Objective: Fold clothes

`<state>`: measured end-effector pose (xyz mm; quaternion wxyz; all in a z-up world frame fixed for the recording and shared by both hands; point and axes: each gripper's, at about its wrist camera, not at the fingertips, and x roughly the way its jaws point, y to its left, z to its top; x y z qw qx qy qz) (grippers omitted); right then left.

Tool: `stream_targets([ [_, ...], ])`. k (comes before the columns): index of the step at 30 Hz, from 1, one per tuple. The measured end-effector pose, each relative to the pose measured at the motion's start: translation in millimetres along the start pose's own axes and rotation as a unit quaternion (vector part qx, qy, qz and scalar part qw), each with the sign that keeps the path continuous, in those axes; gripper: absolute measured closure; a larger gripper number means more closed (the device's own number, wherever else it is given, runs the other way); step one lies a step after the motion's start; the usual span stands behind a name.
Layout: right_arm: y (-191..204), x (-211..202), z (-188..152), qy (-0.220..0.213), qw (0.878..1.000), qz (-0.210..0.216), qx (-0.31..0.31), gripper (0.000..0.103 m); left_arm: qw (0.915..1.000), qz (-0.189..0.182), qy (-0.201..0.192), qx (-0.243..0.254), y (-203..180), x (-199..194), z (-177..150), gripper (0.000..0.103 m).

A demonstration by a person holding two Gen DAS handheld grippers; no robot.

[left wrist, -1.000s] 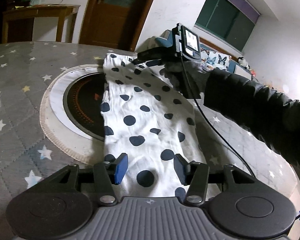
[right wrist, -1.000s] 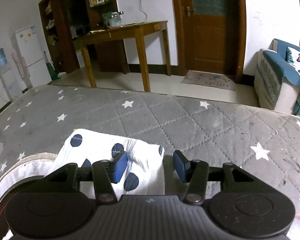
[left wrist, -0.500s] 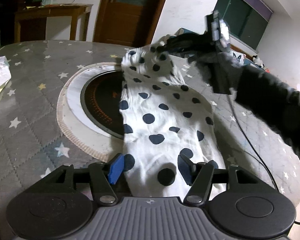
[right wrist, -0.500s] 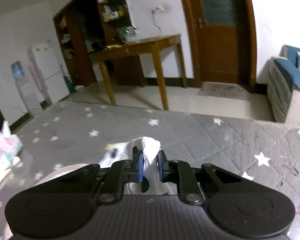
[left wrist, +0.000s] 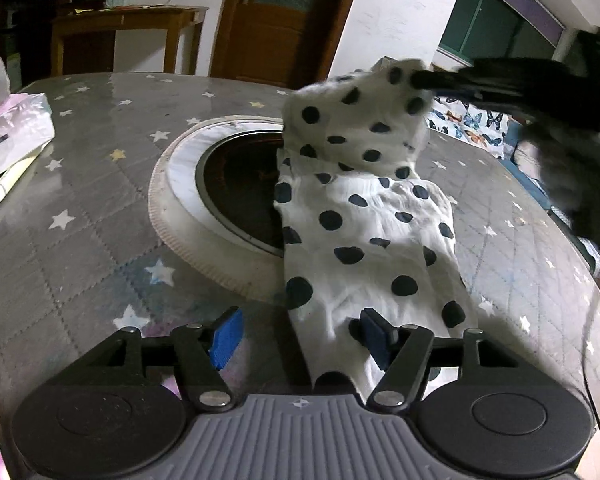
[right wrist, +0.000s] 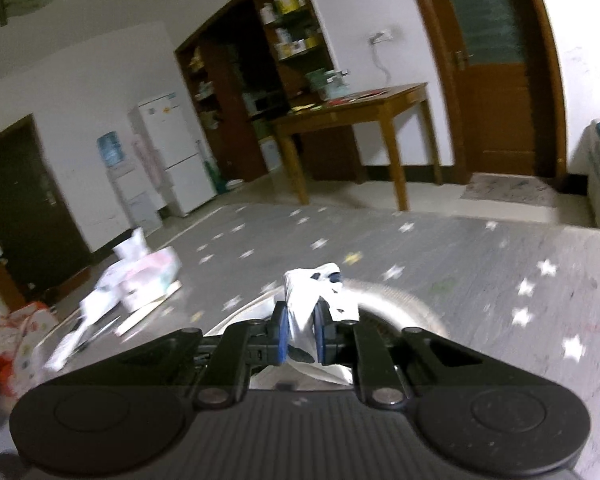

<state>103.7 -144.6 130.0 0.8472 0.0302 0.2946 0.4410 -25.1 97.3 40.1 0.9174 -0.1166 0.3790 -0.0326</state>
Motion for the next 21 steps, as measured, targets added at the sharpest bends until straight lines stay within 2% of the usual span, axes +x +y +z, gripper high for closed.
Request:
stream_targets([
  [5, 38, -32, -26, 0.016, 0.999, 0.034, -0.022, 0.091, 0.9999, 0.007, -0.007, -0.001, 3, -7, -6, 0.035],
  [11, 84, -74, -60, 0.015, 0.991, 0.078, -0.105, 0.091, 0.9992, 0.021, -0.033, -0.005, 12, -29, -6, 0.035],
  [17, 121, -104, -116, 0.057, 0.971, 0.104, -0.206, 0.088, 0.9973, 0.038, -0.060, -0.018, 26, -46, 0, 0.034],
  [19, 129, -108, -133, 0.076, 0.965, 0.106, -0.228, 0.080, 0.9966, 0.041, -0.069, -0.019, 28, -50, 4, 0.034],
  [21, 134, -110, -145, 0.106, 0.959, 0.106, -0.241, 0.079, 0.9961, 0.043, -0.075, -0.018, 29, -53, 7, 0.034],
])
